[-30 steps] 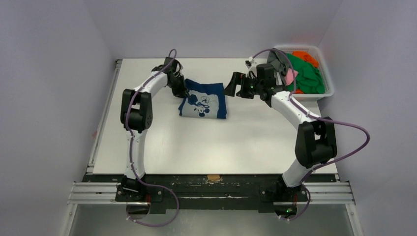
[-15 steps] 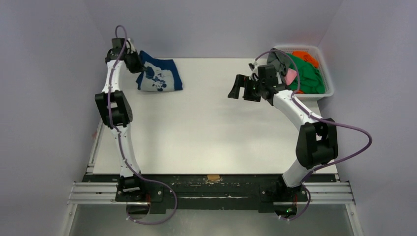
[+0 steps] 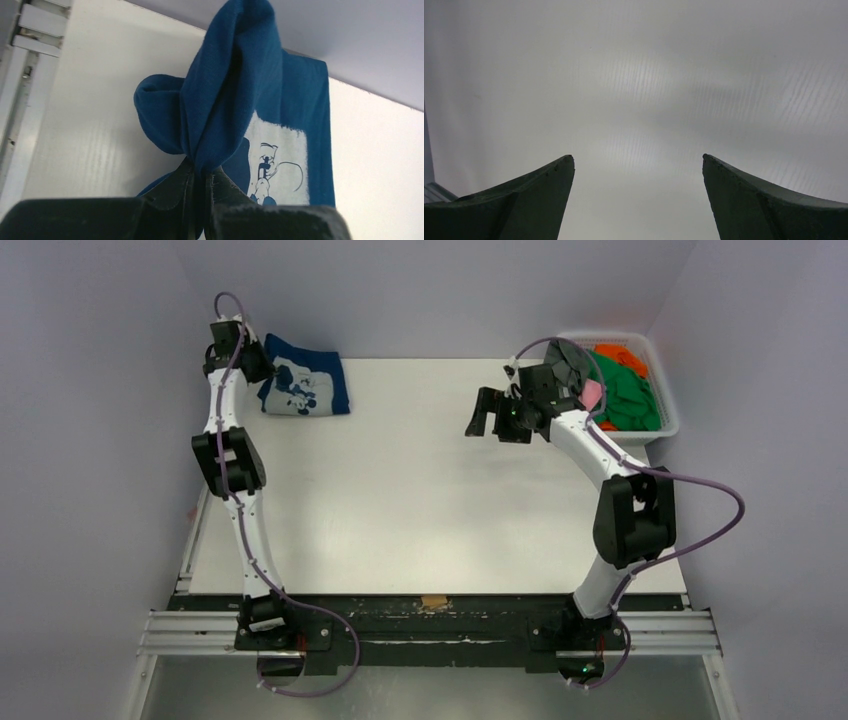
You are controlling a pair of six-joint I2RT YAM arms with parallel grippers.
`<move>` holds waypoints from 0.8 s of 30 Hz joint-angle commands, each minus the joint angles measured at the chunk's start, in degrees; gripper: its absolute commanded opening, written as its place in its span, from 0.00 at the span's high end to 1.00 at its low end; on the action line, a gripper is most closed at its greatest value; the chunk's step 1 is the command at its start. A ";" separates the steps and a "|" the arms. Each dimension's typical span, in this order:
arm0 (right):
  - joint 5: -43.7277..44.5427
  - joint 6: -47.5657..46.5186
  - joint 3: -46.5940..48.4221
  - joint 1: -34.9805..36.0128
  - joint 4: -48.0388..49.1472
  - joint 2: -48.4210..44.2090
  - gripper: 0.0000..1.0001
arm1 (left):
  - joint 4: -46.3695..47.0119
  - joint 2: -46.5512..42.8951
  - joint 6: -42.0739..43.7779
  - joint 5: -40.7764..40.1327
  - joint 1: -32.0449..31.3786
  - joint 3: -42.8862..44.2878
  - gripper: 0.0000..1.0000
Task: Fold and stack the t-shirts
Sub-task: Put the neatly folded tshirt into the corner of the board with the left arm, then reset both arms
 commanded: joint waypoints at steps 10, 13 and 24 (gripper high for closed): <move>-1.24 -0.70 8.09 -0.11 -4.22 6.40 0.01 | 18.63 -3.68 2.77 -13.97 4.02 4.39 0.01; -1.90 0.11 5.31 -0.11 -1.19 4.25 0.01 | 18.33 -10.81 0.28 -12.09 3.78 -3.15 0.00; 8.14 0.54 -5.52 -0.39 5.59 -8.15 0.01 | 17.60 -32.83 -16.24 7.14 -1.50 -32.07 0.00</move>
